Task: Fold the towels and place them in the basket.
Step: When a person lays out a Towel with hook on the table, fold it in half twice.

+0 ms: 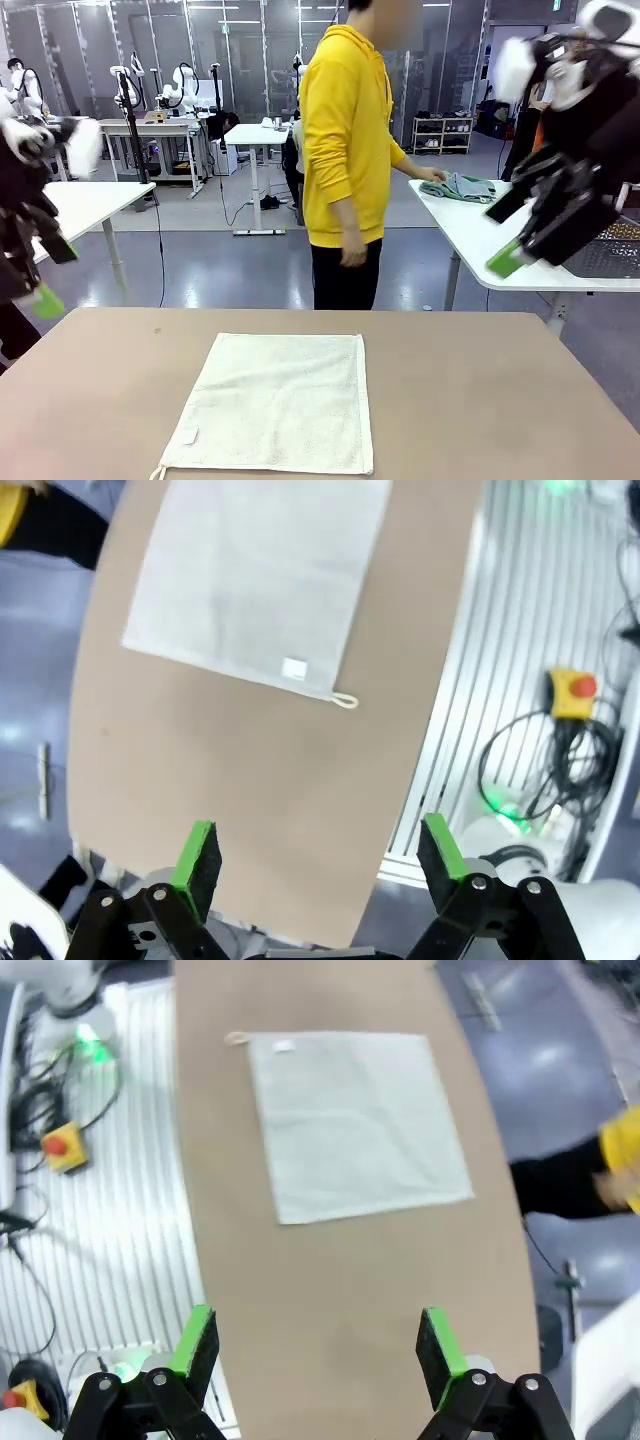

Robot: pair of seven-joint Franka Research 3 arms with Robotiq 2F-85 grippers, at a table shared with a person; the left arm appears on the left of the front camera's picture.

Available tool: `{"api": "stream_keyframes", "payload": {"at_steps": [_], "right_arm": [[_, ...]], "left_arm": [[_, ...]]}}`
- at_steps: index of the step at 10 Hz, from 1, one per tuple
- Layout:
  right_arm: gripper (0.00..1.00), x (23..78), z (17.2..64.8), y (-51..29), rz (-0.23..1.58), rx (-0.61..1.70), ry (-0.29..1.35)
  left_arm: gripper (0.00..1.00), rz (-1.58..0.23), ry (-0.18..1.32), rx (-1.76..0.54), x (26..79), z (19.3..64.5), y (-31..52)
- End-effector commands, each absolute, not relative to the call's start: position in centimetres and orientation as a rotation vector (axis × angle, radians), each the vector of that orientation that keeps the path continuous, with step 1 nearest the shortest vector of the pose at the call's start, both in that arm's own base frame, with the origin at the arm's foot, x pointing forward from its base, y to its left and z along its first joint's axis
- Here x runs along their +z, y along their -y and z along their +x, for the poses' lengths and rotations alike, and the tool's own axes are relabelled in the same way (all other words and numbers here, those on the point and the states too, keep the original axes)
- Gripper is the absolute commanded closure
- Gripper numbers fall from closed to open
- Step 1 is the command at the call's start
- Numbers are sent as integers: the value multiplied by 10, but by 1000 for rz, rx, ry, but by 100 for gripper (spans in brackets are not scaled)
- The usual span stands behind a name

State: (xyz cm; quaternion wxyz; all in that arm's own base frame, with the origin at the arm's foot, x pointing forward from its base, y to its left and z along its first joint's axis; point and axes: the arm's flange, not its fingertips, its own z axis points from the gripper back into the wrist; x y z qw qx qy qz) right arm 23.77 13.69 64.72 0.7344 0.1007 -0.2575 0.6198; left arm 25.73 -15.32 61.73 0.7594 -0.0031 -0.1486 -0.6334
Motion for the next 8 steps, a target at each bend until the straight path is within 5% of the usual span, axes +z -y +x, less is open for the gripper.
{"api": "stream_keyframes", "payload": {"at_steps": [1, 8], "right_arm": [[0, 628, 248, -162, 189, 1506, 444], [0, 528, 247, -225, 75, 1593, 97]], "left_arm": [[0, 29, 254, -1441, 590, 265, 160], [0, -116, 166, -1476, 515, 263, 181]]}}
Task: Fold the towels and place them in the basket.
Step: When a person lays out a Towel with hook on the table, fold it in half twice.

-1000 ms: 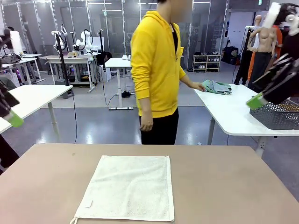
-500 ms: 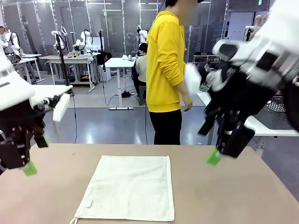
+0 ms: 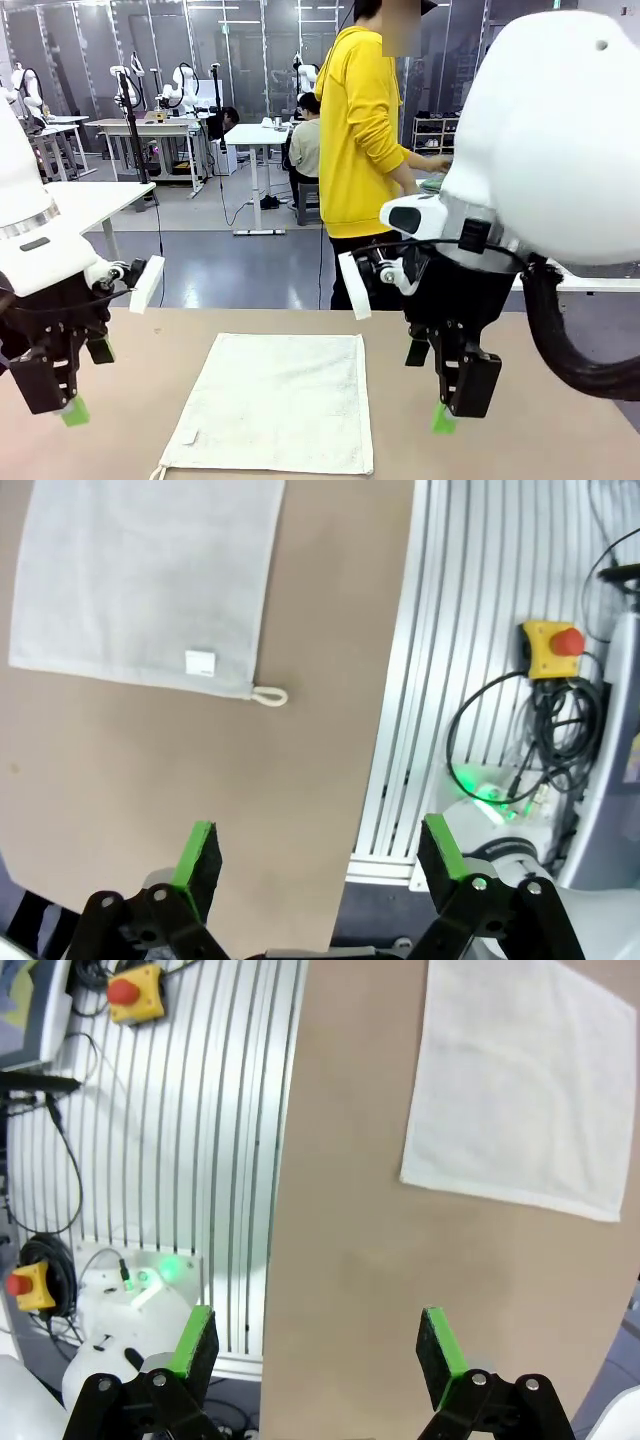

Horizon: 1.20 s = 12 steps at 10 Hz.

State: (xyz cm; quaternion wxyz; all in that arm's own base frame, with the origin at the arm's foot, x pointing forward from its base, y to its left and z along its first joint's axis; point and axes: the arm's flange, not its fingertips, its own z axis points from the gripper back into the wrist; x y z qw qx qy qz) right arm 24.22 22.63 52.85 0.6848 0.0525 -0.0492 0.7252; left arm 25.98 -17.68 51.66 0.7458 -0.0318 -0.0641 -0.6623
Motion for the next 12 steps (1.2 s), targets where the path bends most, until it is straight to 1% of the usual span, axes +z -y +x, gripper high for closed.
{"api": "stream_keyframes", "payload": {"at_steps": [1, 2, 3, 7, 8, 9, 11, 12], "right_arm": [[0, 524, 251, -224, 75, 1530, 110], [0, 522, 253, -223, 83, 1506, 97], [0, 524, 248, -223, 105, 1599, 100], [0, 523, 251, -221, 102, 1576, 98], [0, 507, 261, -241, 105, 1580, 82], [0, 487, 269, -258, 88, 1534, 82], [0, 457, 278, -271, 87, 1480, 88], [0, 446, 281, -278, 85, 1465, 77]], "left_arm": [[0, -118, 147, -1490, 512, 261, 183], [0, -138, 143, -1494, 512, 260, 183], [0, -90, 136, -1457, 514, 259, 181], [0, -106, 135, -1457, 513, 259, 181], [0, -149, 77, -1483, 496, 271, 189], [0, -178, 79, -1523, 484, 276, 197], [0, -147, 50, -1533, 457, 287, 204], [0, -197, 33, -1536, 441, 293, 206]]}}
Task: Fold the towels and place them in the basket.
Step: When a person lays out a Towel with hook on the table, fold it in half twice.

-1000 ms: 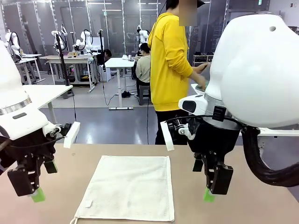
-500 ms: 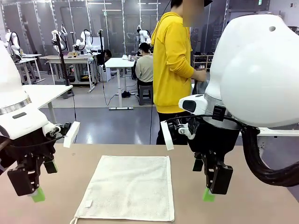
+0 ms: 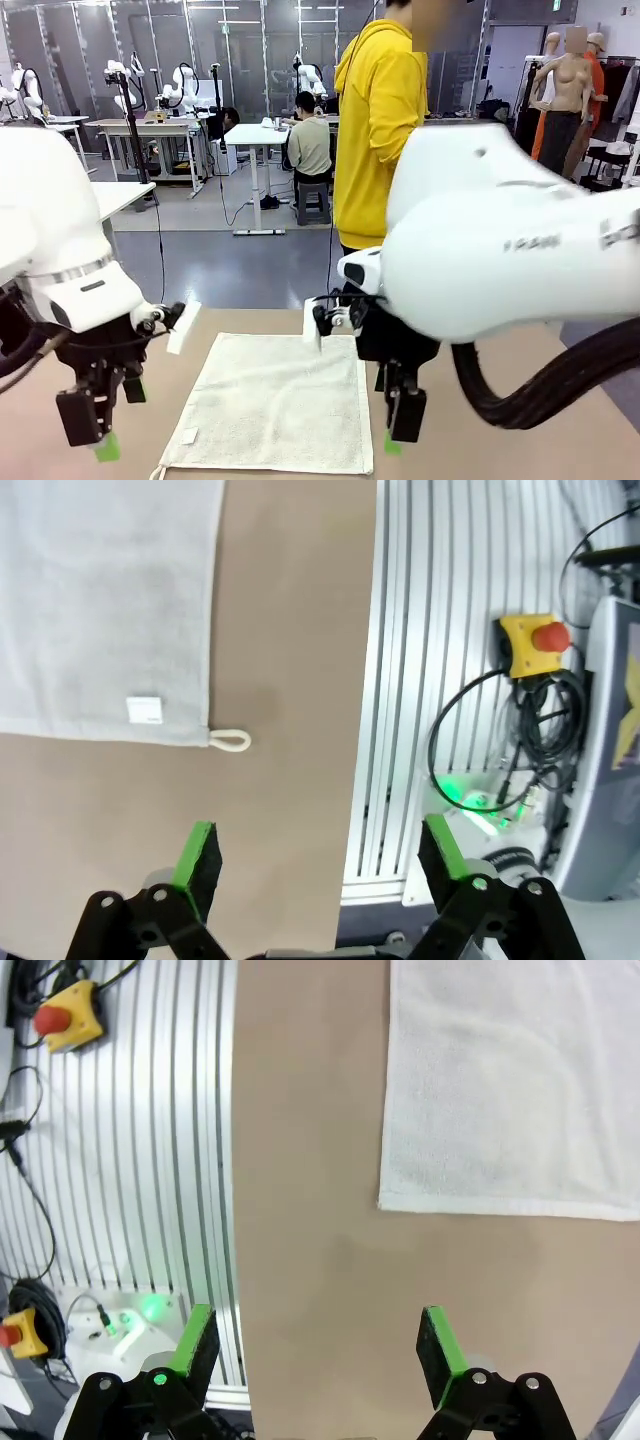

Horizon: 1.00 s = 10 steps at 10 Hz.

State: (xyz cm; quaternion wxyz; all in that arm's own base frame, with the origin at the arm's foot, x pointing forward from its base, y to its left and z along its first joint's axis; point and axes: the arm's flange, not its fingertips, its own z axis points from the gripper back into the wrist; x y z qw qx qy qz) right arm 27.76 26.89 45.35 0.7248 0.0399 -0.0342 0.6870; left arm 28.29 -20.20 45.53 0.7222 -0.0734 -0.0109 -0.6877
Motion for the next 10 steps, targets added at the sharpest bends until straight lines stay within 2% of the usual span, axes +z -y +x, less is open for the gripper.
{"api": "stream_keyframes", "payload": {"at_steps": [1, 3, 5, 7, 10], "right_arm": [[0, 435, 281, -286, 87, 1465, 75], [0, 410, 283, -294, 85, 1471, 67], [0, 388, 289, -294, 64, 1498, 79], [0, 369, 298, -295, 18, 1541, 48], [0, 345, 311, -298, 37, 1540, 42]], "left_arm": [[0, -219, 17, -1547, 426, 296, 210], [0, -231, 40, -1561, 399, 297, 213], [0, -156, 46, -1559, 372, 304, 211], [0, -111, 120, -1598, 358, 307, 209], [0, -16, 22, -1588, 334, 313, 204]]}}
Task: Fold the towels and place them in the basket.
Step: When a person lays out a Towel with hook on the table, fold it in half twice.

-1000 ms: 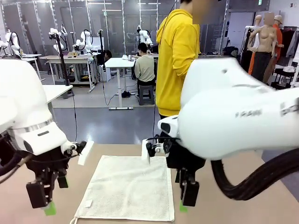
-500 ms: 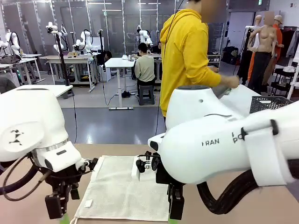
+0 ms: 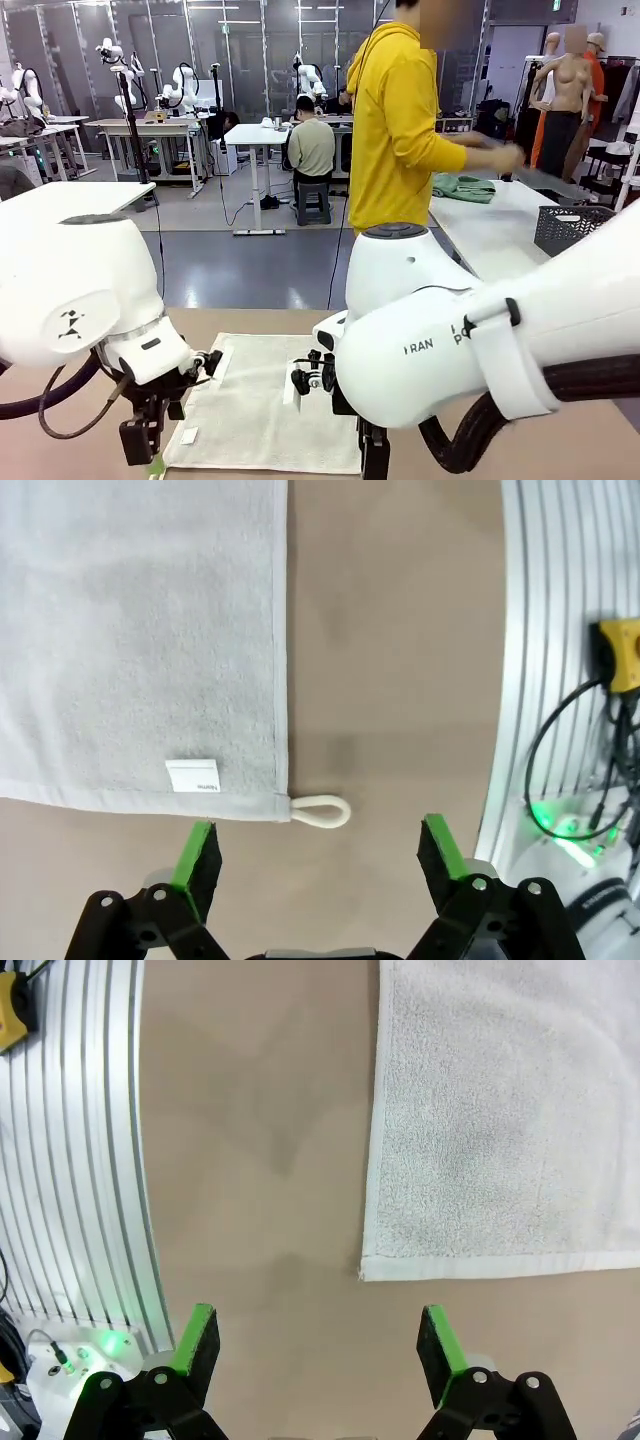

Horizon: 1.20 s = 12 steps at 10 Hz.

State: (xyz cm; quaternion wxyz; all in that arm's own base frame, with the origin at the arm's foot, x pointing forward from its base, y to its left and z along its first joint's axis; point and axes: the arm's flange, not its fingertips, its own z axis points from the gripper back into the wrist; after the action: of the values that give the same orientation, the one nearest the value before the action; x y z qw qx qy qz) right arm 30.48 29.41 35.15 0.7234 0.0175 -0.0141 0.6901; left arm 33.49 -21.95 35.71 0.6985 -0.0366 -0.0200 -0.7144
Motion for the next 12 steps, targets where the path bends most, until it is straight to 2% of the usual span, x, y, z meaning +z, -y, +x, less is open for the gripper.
{"api": "stream_keyframes", "payload": {"at_steps": [1, 4, 12], "right_arm": [[0, 339, 312, -297, 49, 1547, 52], [0, 332, 315, -297, 41, 1544, 58], [0, 314, 317, -292, 48, 1548, 62]], "left_arm": [[0, -26, 25, -1582, 327, 315, 202], [0, -64, 66, -1569, 312, 321, 193], [0, -24, 82, -1565, 277, 318, 182]]}}
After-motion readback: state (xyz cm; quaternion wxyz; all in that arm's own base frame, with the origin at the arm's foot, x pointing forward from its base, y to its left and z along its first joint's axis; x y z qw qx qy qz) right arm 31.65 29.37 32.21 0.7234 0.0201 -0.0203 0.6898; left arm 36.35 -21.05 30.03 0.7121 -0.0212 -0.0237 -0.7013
